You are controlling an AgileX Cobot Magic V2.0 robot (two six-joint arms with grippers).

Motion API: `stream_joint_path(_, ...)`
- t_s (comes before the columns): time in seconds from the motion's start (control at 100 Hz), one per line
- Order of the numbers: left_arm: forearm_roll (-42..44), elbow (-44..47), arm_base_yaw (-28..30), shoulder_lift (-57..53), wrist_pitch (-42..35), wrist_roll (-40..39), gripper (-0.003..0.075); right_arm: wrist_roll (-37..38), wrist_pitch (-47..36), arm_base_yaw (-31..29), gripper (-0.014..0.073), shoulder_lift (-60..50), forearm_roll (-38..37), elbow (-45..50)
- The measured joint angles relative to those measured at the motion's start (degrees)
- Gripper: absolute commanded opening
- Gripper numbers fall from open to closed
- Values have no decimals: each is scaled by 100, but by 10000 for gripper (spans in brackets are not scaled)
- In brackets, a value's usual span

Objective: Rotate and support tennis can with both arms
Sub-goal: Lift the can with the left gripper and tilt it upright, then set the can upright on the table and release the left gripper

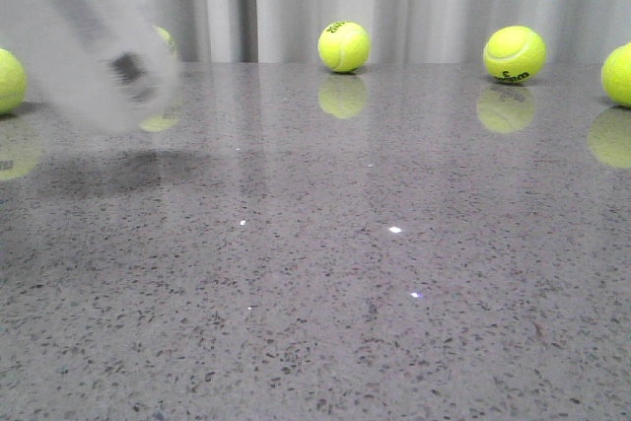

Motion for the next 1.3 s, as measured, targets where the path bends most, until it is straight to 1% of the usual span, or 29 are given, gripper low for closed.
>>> stream_joint_path(0.11,657,-11,0,-25,64,-353,-21,0,0,0,-66,0,0,0)
stream_joint_path(0.23,1056,-11,0,-25,67,-586,-21,0,0,0,-66,0,0,0)
stream_joint_path(0.41,1143,-11,0,24,76,-648,-21,0,0,0,-66,0,0,0)
stream_joint_path(0.54,1143,-11,0,282,76,-740,-20,0,0,0,-66,0,0,0)
stream_joint_path(0.62,1143,-26,0,453,44,-761,-1,0,0,0,-66,0,0,0)
stream_joint_path(0.69,1143,-49,0,517,8,-772,59,0,0,0,-66,0,0,0)
stream_joint_path(0.76,1131,-61,0,566,4,-779,158,0,0,0,-67,0,0,0)
stream_joint_path(0.81,1121,-61,0,604,16,-779,266,0,0,0,-67,0,0,0)
stream_joint_path(0.83,1123,-61,0,619,16,-779,297,0,0,0,-67,0,0,0)
stream_joint_path(0.88,1065,-51,0,632,25,-779,425,0,0,0,-67,0,0,0)
stream_joint_path(0.9,1048,-51,0,632,25,-779,456,0,0,0,-67,0,0,0)
stream_joint_path(0.93,1004,-51,0,632,25,-779,526,0,0,0,-67,0,0,0)
stream_joint_path(1.0,952,-101,0,632,25,-779,622,0,0,0,-67,0,0,0)
stream_joint_path(1.05,939,-180,0,651,0,-779,645,0,0,0,-67,0,0,0)
stream_joint_path(1.3,916,-756,0,1083,-47,-722,638,0,0,0,-67,0,0,0)
